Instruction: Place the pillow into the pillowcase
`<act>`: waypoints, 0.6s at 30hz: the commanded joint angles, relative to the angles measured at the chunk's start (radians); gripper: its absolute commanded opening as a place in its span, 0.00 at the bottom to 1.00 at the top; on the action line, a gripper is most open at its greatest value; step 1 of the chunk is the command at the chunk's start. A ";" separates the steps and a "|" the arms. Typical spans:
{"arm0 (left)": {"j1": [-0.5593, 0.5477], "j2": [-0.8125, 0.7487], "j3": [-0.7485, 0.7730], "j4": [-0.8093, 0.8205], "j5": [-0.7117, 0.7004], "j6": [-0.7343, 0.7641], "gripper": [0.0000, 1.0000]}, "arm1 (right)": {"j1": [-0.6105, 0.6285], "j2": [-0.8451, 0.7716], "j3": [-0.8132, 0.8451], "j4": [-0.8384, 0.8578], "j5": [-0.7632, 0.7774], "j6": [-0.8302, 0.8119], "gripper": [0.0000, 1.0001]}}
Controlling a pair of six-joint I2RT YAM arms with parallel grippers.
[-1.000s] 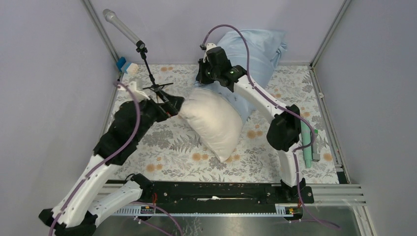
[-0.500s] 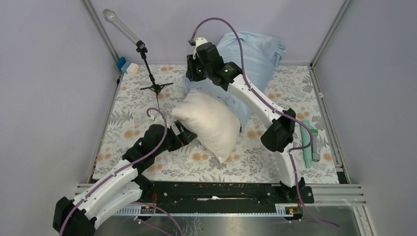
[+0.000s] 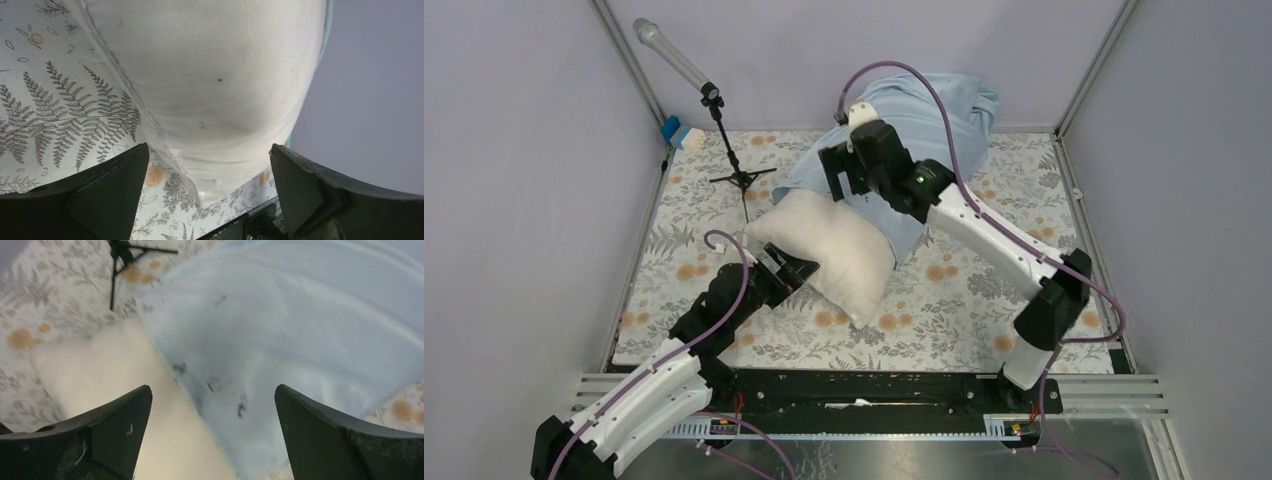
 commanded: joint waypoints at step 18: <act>0.000 0.288 -0.188 0.570 0.002 -0.223 0.88 | 0.124 -0.167 -0.556 0.377 0.466 -0.207 0.77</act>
